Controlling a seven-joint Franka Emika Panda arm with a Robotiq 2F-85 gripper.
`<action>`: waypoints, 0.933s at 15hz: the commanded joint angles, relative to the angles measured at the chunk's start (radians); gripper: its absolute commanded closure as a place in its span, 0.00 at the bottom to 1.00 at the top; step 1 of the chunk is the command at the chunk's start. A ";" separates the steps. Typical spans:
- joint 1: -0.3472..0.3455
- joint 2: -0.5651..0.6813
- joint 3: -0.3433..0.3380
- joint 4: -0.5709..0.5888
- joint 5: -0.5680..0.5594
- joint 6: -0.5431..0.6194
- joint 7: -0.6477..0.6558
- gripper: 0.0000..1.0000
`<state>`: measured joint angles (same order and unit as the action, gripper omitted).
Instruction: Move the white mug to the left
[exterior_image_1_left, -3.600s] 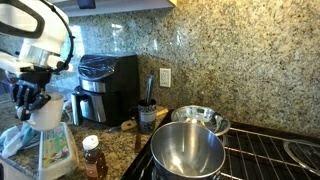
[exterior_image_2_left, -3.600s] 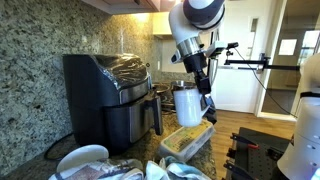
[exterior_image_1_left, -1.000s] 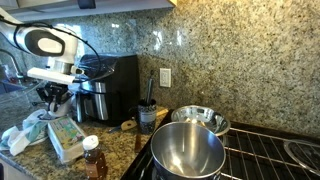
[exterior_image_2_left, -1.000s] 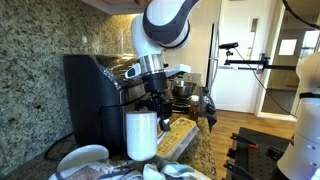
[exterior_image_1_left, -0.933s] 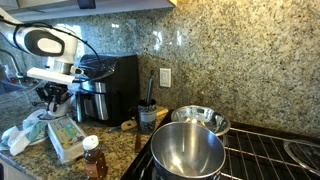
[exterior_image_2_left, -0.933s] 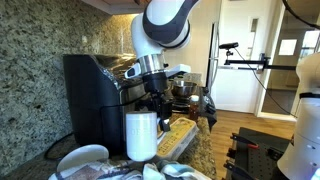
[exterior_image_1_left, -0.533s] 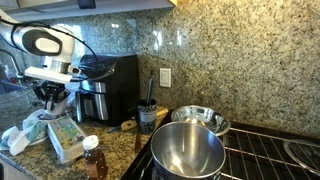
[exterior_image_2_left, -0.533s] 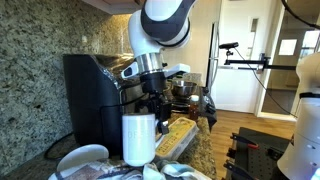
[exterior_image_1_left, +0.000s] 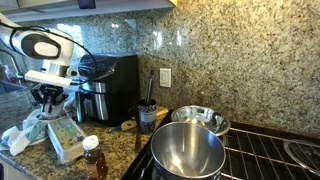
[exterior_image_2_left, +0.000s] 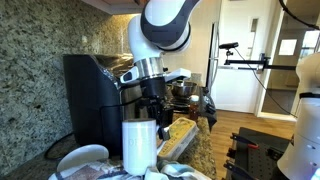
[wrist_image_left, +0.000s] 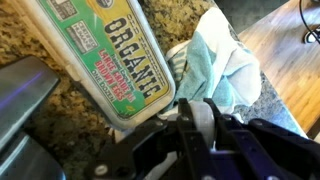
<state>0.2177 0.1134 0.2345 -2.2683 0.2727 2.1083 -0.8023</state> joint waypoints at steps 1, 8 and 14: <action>-0.011 -0.009 0.012 -0.021 0.023 0.036 -0.033 0.95; -0.005 0.005 0.019 -0.062 -0.025 0.137 0.015 0.95; -0.007 -0.001 0.008 -0.078 -0.129 0.146 0.104 0.95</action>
<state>0.2168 0.1433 0.2425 -2.3252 0.1906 2.2377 -0.7528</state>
